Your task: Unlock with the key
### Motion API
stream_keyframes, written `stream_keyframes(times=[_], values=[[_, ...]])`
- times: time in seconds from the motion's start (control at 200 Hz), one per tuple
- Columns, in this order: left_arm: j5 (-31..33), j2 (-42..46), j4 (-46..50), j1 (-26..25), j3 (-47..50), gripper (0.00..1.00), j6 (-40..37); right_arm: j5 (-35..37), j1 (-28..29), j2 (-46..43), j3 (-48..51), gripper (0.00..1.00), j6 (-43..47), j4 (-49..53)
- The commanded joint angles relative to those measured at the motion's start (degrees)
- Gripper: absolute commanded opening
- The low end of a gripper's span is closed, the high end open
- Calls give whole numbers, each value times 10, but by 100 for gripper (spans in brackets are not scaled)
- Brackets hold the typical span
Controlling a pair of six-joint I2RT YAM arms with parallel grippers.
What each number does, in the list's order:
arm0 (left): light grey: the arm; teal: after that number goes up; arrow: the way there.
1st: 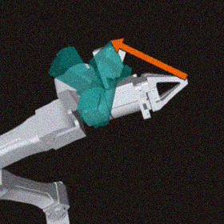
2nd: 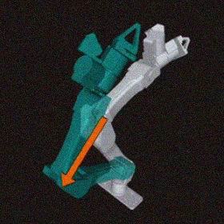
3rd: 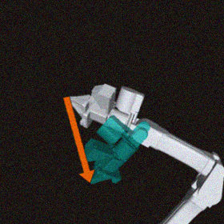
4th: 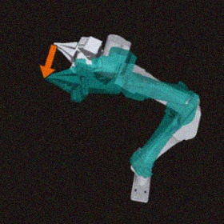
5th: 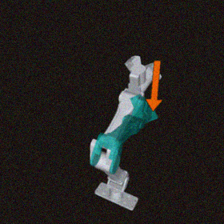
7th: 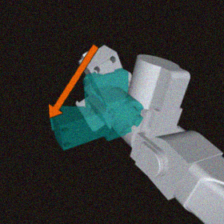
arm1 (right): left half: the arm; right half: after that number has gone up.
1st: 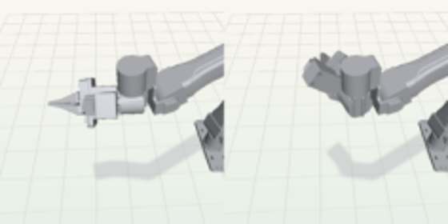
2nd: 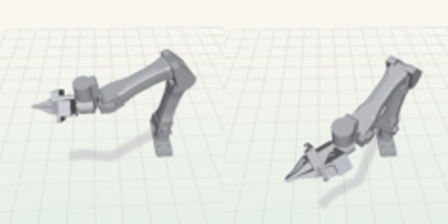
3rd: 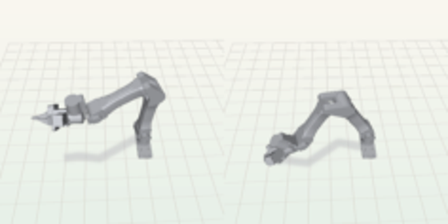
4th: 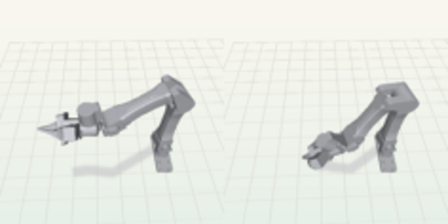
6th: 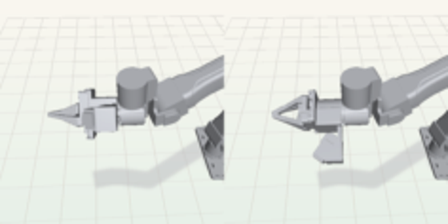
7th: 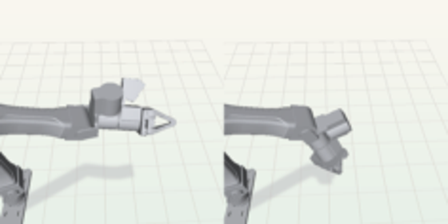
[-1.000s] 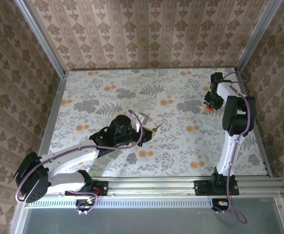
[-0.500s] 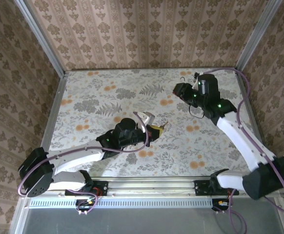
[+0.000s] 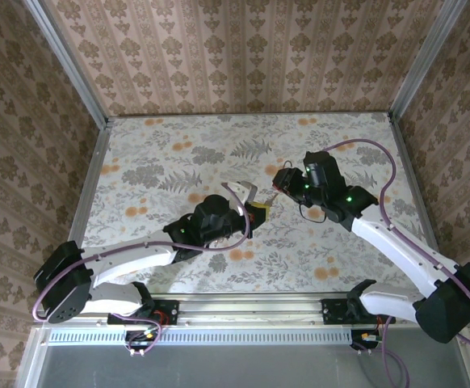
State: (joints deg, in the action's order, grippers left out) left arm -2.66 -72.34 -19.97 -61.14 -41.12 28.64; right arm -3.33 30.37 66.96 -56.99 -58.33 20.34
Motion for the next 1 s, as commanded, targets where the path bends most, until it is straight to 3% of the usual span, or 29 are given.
stream_keyframes(times=[0.0,0.305,0.995], values=[[28,-3,3,-10,-16,0,-3,25,10,-20,4,5,-17,-10],[49,-16,16,-9,-19,0,12,19,15,-30,23,4,-28,-29],[30,-31,-26,10,-1,0,43,14,35,-37,62,3,-40,-63]])
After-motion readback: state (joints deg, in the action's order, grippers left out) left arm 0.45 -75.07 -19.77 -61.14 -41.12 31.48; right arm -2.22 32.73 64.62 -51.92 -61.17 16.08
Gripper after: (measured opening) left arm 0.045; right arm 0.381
